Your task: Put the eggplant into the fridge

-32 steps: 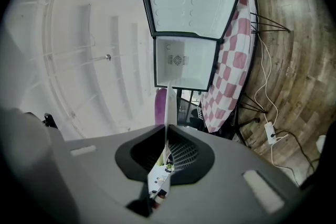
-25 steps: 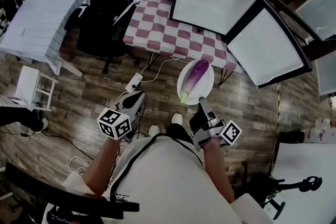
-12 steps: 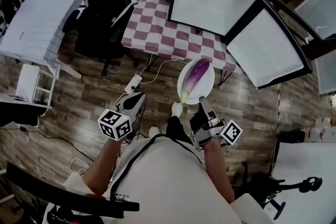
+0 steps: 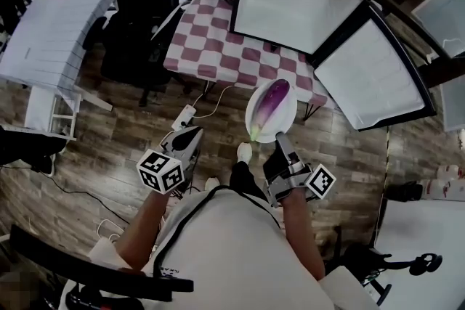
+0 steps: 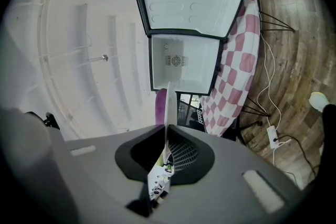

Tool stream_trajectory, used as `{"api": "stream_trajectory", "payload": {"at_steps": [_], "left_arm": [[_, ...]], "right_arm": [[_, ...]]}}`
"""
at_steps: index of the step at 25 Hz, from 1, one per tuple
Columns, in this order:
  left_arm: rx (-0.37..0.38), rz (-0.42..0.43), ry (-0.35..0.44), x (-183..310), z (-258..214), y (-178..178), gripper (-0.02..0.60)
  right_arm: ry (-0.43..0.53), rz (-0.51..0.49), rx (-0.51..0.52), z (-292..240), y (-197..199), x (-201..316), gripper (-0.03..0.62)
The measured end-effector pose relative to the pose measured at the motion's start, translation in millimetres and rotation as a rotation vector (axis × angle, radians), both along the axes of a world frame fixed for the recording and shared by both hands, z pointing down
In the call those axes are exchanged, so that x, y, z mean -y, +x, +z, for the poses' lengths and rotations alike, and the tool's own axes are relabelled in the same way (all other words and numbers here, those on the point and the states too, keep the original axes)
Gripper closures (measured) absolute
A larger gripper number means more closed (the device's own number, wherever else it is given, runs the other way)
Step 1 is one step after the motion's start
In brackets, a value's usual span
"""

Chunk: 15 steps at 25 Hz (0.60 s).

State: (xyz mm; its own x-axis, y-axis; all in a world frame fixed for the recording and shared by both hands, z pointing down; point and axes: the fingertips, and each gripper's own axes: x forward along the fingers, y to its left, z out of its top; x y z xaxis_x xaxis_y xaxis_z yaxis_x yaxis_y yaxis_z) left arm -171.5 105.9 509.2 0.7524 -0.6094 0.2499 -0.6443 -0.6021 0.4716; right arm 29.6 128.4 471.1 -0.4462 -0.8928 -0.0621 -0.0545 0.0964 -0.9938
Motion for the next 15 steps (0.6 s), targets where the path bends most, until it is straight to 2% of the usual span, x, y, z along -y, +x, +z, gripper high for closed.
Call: {"api": "stream_trajectory", "payload": {"at_steps": [15], "left_arm": [[0.005, -0.043, 0.003, 79.1, -11.3, 51.0, 0.577]], "right_arm": [[0.011, -0.07, 0.011, -11.0, 39.3, 94.1, 0.566]]}}
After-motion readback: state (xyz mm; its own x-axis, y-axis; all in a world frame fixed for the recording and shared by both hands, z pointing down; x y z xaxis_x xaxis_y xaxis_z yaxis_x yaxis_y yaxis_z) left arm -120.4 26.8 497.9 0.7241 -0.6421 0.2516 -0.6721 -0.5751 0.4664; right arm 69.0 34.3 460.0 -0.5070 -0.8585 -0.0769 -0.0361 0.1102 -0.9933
